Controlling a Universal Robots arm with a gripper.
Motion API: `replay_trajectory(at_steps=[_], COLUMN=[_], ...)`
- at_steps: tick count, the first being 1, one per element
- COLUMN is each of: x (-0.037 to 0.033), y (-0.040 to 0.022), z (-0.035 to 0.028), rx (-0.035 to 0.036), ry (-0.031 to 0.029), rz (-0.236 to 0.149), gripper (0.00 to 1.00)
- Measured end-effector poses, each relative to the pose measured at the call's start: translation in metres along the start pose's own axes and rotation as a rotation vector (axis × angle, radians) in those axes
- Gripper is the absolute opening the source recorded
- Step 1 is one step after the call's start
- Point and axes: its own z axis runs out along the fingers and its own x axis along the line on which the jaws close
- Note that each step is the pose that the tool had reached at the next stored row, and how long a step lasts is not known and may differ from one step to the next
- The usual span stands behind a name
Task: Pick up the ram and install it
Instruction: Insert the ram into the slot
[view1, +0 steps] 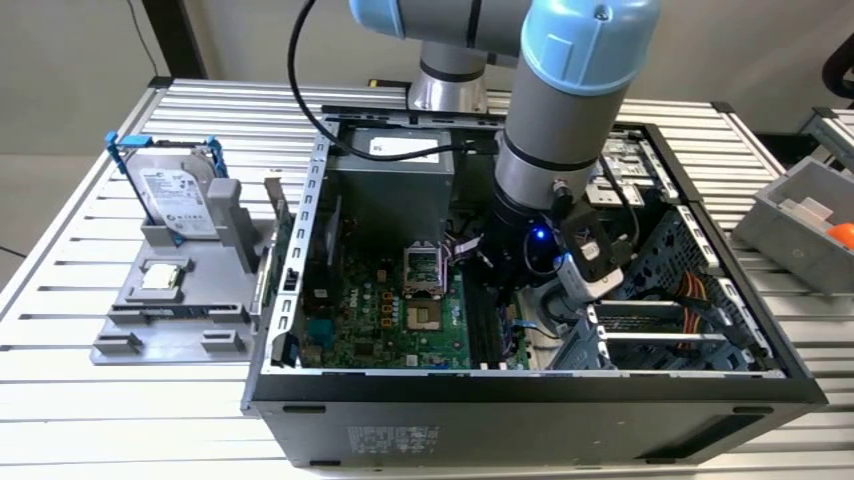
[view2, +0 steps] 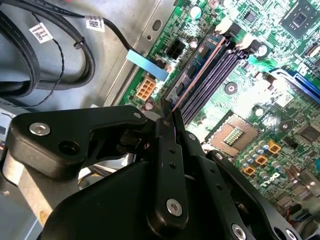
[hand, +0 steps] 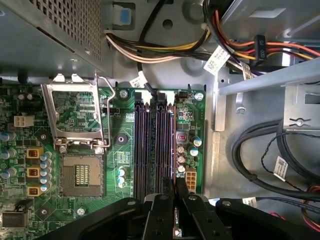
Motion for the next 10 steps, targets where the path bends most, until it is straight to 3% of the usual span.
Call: replay_trajectory(at_steps=[10], x=[0.0005], y=[-0.0001], z=[0.0030], rx=[0.0004], ry=[0.0001], rz=[0.000], gripper=[0.00])
